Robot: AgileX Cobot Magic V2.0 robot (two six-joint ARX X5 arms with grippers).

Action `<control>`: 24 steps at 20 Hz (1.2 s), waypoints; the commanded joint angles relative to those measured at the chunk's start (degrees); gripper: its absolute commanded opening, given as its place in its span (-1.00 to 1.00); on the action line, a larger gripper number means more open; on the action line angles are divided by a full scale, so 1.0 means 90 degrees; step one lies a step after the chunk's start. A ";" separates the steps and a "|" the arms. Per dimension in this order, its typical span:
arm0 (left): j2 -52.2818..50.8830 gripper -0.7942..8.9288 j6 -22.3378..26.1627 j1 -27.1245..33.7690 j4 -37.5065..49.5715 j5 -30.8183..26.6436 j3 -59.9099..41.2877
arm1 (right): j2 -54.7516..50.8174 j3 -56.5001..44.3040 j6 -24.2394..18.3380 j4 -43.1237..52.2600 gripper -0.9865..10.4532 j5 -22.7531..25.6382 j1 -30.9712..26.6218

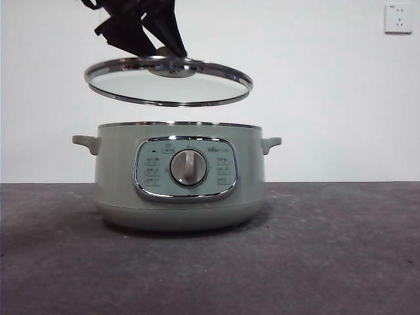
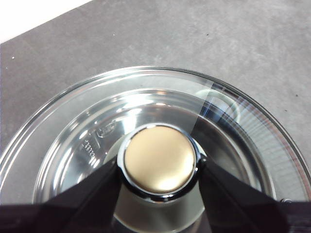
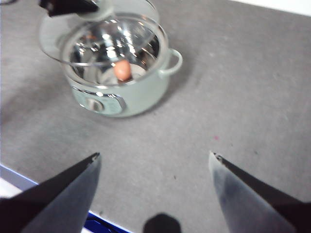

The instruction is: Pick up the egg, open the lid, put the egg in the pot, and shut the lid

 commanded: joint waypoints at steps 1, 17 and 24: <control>0.0070 -0.85 0.0073 -0.0056 0.0364 0.0078 0.0032 | -0.0223 -0.0267 0.0257 -0.0151 -0.17 0.0100 0.0010; 0.0279 -0.85 -0.0095 -0.0114 0.1319 0.0066 -0.1292 | -0.0403 -0.0408 0.0328 -0.0146 -0.17 0.0308 0.0010; 0.0279 -0.85 -0.0090 -0.0114 0.1384 -0.0121 -0.1292 | -0.0403 -0.0408 0.0328 -0.0146 -0.17 0.0333 0.0010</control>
